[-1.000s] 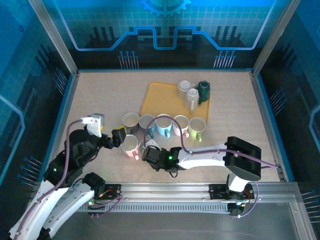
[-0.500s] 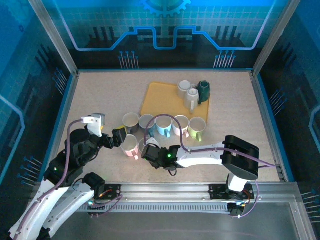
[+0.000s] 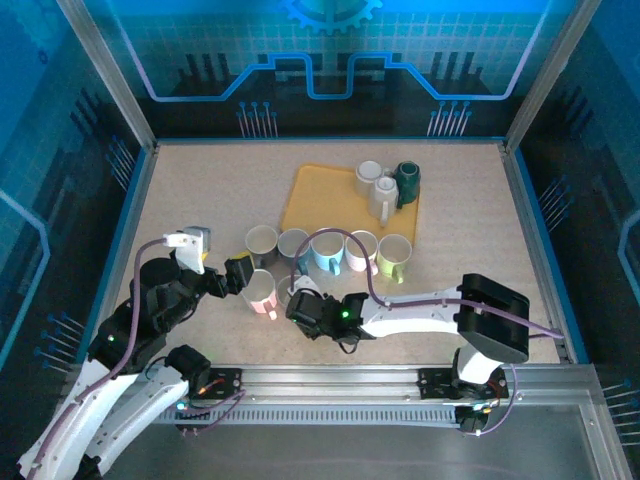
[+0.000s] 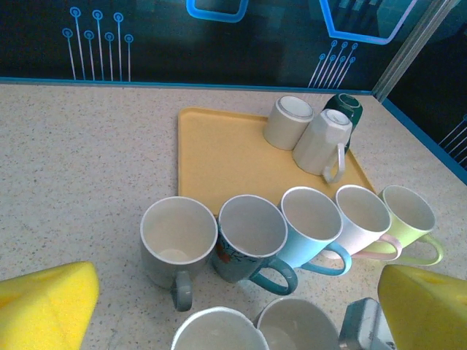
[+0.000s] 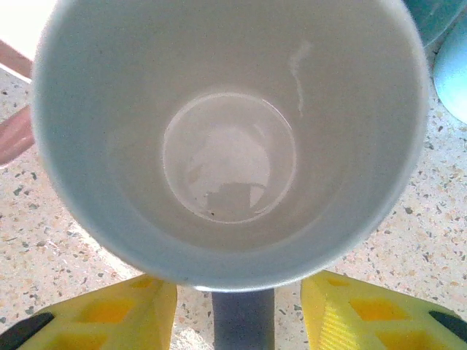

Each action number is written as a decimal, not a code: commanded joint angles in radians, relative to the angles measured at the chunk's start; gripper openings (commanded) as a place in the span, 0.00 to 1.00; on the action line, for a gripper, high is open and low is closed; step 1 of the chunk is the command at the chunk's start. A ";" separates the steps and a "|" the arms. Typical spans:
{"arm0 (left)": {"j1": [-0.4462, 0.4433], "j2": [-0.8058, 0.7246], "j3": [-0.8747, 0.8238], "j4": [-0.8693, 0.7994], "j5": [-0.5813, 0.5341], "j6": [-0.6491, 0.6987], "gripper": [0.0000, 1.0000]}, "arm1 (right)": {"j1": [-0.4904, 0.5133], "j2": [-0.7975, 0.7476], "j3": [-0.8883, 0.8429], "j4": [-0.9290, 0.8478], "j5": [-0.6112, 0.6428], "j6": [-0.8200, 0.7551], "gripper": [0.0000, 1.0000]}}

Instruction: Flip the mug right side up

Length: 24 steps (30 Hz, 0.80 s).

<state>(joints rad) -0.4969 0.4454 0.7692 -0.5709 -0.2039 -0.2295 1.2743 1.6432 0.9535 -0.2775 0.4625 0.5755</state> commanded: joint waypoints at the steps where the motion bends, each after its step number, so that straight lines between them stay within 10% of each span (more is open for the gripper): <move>1: -0.005 0.001 -0.013 0.025 0.019 0.007 0.99 | 0.009 -0.027 -0.029 0.047 -0.017 -0.004 0.49; 24: -0.006 0.104 0.053 -0.020 -0.027 -0.055 0.99 | -0.008 -0.408 -0.013 -0.131 -0.071 -0.175 0.73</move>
<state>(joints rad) -0.4969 0.5163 0.7750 -0.5743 -0.2062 -0.2489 1.2751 1.2972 0.9245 -0.3496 0.4091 0.4515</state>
